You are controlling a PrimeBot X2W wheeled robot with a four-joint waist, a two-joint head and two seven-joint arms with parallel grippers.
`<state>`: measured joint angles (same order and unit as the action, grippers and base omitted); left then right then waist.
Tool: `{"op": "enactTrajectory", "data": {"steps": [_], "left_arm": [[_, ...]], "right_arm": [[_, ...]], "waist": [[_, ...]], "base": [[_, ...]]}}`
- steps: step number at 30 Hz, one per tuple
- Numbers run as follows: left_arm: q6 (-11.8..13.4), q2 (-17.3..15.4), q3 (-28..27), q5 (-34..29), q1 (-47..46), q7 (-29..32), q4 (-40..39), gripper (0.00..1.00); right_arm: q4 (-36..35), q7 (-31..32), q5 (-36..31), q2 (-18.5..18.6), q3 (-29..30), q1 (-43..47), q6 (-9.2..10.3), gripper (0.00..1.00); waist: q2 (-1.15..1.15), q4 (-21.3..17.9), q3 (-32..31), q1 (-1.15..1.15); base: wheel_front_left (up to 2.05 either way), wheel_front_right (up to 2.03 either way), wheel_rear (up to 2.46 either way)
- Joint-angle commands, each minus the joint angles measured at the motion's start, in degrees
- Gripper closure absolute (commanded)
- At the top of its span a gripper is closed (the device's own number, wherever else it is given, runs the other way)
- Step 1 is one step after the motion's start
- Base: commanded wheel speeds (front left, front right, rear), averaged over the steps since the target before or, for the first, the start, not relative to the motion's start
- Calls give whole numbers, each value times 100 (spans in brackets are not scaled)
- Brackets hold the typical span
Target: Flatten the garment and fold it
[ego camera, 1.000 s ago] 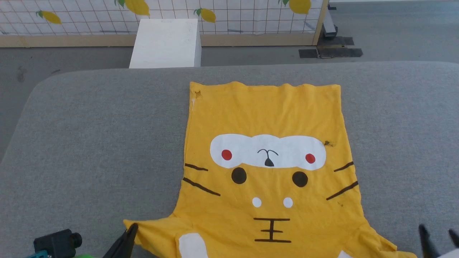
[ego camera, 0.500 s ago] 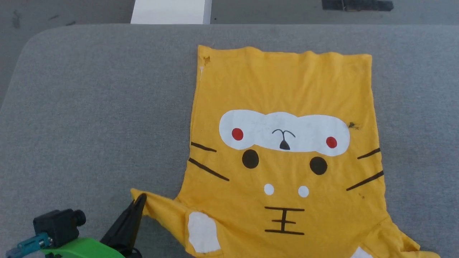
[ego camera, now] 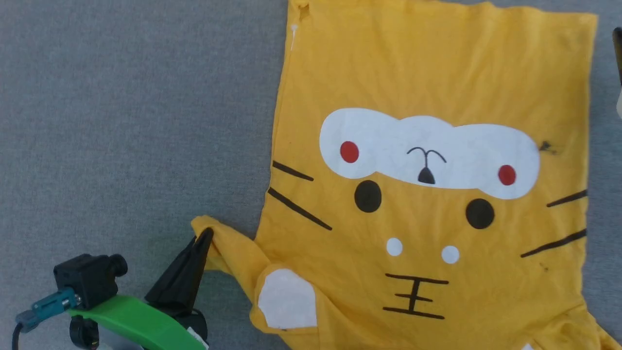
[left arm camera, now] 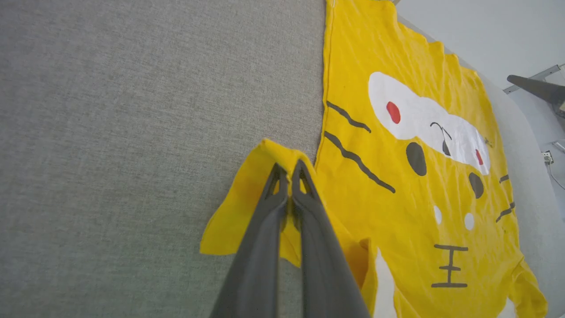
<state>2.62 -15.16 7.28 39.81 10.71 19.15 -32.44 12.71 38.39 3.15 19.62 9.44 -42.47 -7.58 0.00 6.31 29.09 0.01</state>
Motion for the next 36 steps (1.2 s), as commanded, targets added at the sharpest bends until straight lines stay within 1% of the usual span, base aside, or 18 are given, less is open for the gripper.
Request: {"op": "enactTrajectory", "data": {"steps": [1,6,7,8,9,10,11,14,18,21,24,27,30,32,34,36], "left_arm": [[-22,6,13,-66,-141,-45,18,100],[-49,18,47,-89,-208,-98,84,100],[-54,21,55,-90,-217,-103,92,100],[-59,23,67,-91,-225,-106,102,100],[-63,24,77,-93,-234,-109,108,100],[-63,25,82,-94,-240,-111,112,100],[-58,26,85,-98,-246,-111,118,100],[-26,15,77,-112,-231,-94,118,100],[6,-48,58,-158,-193,-48,122,100],[31,-77,63,-179,-155,-14,151,100],[60,-104,60,-219,-94,-4,195,100],[131,-131,24,-329,-9,-42,286,100],[185,-124,17,-390,109,-89,377,100],[213,-127,36,-434,195,-100,437,100],[229,-105,57,-433,274,-119,478,100],[249,-87,74,-438,342,-136,498,100]], "right_arm": [[75,-7,-42,-3,32,-148,9,0],[299,-61,-92,-1,66,-252,9,1],[334,-67,-107,-9,82,-260,9,11],[381,-72,-121,-32,124,-268,9,30],[428,-79,-136,-63,173,-275,9,67],[455,-98,-151,-89,204,-283,9,94],[485,-125,-175,-117,236,-289,9,100],[531,-225,-242,-179,296,-289,9,100],[516,-526,-239,-242,440,-220,9,100],[438,-731,-153,-208,579,3,9,100],[244,-858,-15,-151,748,422,9,100],[-42,-997,195,-69,1006,1108,9,100],[-395,-1093,367,-143,1382,1912,9,100],[-671,-1140,436,-272,1648,2570,9,100],[-901,-1175,500,-500,1913,3229,9,100],[-1109,-1232,532,-804,2202,3919,9,100]], "waist": [[0,297,416,-1],[0,364,552,-1],[0,374,565,-1],[0,385,578,-1],[0,394,591,-1],[0,395,599,-1],[0,391,600,-1],[0,326,541,-1],[0,169,273,-1],[0,18,-72,-1],[0,-129,-454,-1],[0,-292,-873,-1],[0,-451,-1184,-1],[0,-563,-1348,-1],[0,-694,-1480,-1],[0,-804,-1556,-1]], "base": [[0,0,0],[0,0,0],[0,0,0],[0,0,0],[0,0,0],[0,0,0],[0,0,0],[0,0,0],[0,0,0],[0,0,0],[0,0,0],[0,0,0],[0,0,0],[0,0,0],[0,0,0],[0,0,0]]}}
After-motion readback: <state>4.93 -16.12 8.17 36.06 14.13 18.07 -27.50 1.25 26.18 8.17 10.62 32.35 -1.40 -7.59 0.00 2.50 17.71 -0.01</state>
